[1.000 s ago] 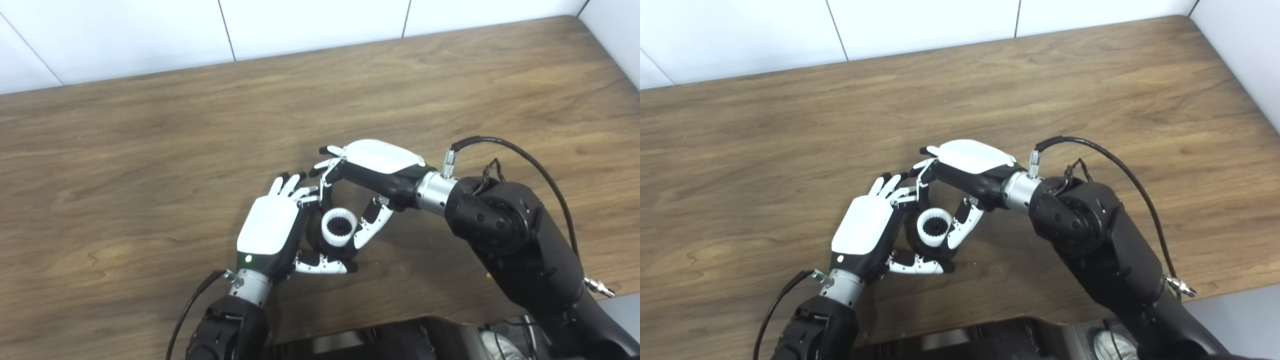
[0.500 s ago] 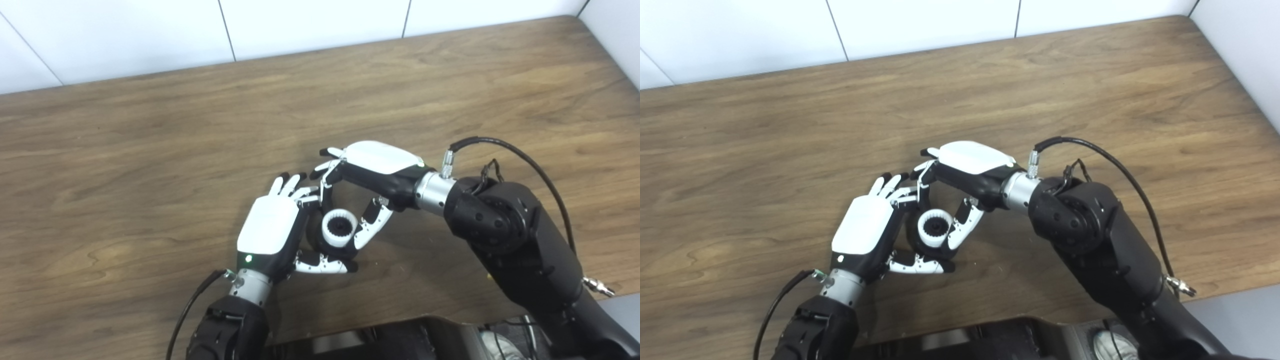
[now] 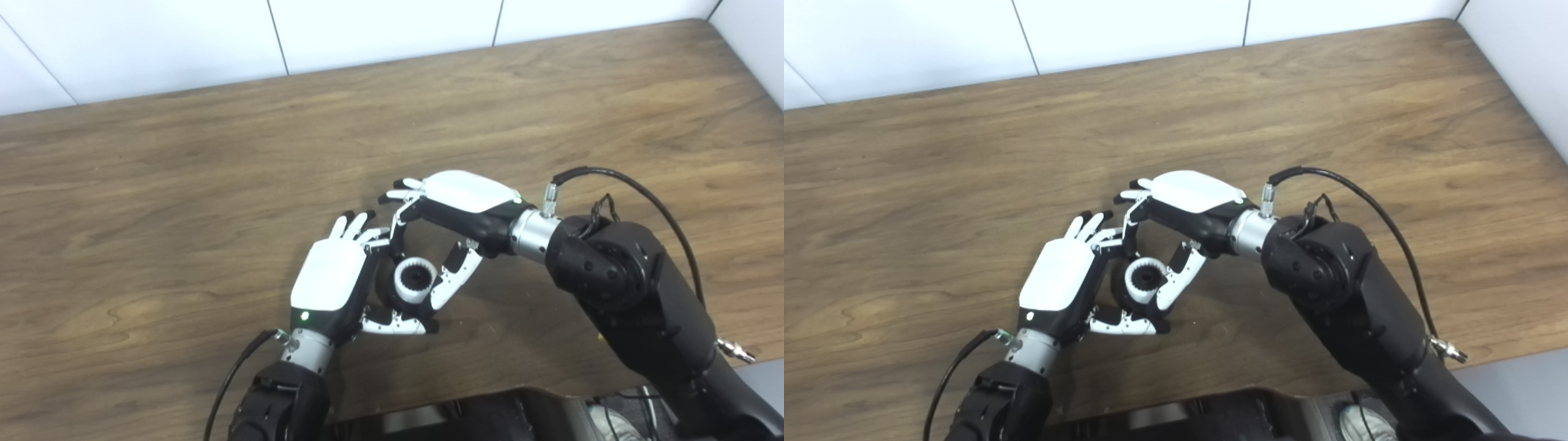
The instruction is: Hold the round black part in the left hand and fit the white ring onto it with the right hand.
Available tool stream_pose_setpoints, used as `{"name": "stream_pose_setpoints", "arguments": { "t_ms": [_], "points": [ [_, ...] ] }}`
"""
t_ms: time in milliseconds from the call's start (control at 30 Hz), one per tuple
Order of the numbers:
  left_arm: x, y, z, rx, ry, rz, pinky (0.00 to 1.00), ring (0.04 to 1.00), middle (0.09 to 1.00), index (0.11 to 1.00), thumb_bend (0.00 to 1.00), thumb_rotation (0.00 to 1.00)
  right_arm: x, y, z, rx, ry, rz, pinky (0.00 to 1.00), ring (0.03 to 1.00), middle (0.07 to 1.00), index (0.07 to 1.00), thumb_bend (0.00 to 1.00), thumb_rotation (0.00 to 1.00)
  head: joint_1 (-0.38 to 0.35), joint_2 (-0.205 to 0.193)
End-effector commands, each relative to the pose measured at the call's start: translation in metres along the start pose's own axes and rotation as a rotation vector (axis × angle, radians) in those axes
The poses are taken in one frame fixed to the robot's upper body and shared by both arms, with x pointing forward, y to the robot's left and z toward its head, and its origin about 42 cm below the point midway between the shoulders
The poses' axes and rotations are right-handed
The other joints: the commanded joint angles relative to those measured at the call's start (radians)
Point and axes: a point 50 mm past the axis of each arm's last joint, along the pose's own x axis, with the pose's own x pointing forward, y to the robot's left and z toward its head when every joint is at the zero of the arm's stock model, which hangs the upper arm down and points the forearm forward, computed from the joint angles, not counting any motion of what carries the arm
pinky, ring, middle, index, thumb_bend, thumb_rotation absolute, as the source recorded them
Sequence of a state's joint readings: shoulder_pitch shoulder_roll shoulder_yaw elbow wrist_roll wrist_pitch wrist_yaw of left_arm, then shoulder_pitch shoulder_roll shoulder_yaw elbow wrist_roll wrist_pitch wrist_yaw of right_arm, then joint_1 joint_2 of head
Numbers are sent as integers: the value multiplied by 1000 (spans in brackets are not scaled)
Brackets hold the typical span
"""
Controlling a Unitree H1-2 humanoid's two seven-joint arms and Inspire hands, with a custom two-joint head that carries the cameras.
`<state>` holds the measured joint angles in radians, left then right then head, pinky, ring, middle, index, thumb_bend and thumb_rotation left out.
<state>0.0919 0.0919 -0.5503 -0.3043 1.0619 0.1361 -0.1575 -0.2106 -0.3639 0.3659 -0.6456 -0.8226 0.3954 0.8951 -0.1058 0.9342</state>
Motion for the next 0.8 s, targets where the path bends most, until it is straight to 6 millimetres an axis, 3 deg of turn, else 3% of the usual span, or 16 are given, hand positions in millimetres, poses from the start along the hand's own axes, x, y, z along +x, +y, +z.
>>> {"name": "stream_pose_setpoints", "arguments": {
  "t_ms": [0,367,567,767],
  "points": [
    [0,-6,-1,11,1,-34,1000,951,806,481,525,55,-3,-14,4,-49,-14,-65,1000,1000,976,774,1000,339,-3,-3],
    [1,-7,-2,14,4,-33,1000,947,803,481,525,55,-4,-21,2,-56,1,-67,1000,1000,979,779,1000,341,-6,-6],
    [2,-7,-3,18,5,-38,1000,953,807,482,525,55,-8,-30,-4,-36,-4,-77,1000,1000,966,629,1000,327,-7,-9],
    [3,-8,-5,18,3,-34,1000,952,807,481,525,55,-16,-46,-13,-27,12,-125,1000,1000,962,606,1000,301,-15,-18]
  ]
}}
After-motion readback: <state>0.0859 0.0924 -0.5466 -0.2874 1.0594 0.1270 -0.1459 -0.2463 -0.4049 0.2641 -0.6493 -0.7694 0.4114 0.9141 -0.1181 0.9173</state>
